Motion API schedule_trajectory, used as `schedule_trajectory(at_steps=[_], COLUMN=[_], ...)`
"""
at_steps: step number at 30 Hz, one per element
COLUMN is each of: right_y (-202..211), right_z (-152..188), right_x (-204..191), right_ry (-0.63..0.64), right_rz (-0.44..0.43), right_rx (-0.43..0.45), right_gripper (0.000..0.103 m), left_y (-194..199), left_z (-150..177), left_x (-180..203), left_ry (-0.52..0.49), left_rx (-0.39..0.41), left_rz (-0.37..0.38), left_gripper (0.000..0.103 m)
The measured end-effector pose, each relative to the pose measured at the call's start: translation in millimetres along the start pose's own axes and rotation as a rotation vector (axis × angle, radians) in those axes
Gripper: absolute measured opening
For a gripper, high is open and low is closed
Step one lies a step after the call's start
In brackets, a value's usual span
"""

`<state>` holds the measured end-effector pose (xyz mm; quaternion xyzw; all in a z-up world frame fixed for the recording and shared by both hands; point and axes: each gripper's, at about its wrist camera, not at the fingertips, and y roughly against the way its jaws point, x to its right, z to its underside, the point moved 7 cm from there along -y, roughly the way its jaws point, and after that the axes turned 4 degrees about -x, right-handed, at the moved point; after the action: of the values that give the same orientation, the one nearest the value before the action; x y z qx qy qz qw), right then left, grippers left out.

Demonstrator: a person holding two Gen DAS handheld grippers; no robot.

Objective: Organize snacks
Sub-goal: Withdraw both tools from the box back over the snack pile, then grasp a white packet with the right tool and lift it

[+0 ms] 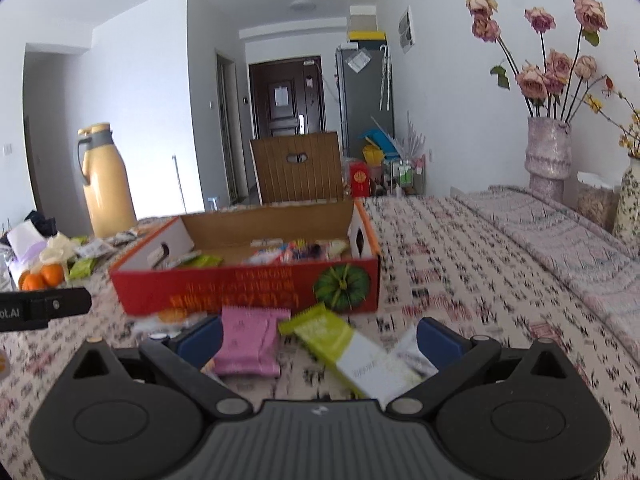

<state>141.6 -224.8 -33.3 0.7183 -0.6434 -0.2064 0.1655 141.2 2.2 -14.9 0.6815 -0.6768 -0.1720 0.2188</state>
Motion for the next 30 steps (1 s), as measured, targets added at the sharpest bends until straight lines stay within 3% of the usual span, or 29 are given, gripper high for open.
schedule_trajectory(at_steps=[10, 22, 26, 30], right_y=[2.6, -11.6, -17.8, -25.9], right_z=[45.1, 63.7, 61.7, 61.6], right_x=[1.4, -6.8, -7.9, -9.3], right_ry=[0.035, 0.077, 0.074, 0.081], right_rz=[0.012, 0.001, 0.0, -0.009], right_rx=[-0.09, -0.159, -0.159, -0.179], right_gripper=[0.103, 0.103, 0.1, 0.09], left_y=[0.8, -6.5, -9.7, -10.9], left_z=[31.7, 40.2, 41.2, 42.1], left_x=[3.9, 1.1, 1.1, 0.6], left_ry=[-0.022, -0.016, -0.018, -0.017], left_rx=[-0.056, -0.089, -0.098, -0.104], left_rz=[0.023, 0.009, 0.006, 0.002], left_gripper=[0.103, 0.103, 0.103, 0.103])
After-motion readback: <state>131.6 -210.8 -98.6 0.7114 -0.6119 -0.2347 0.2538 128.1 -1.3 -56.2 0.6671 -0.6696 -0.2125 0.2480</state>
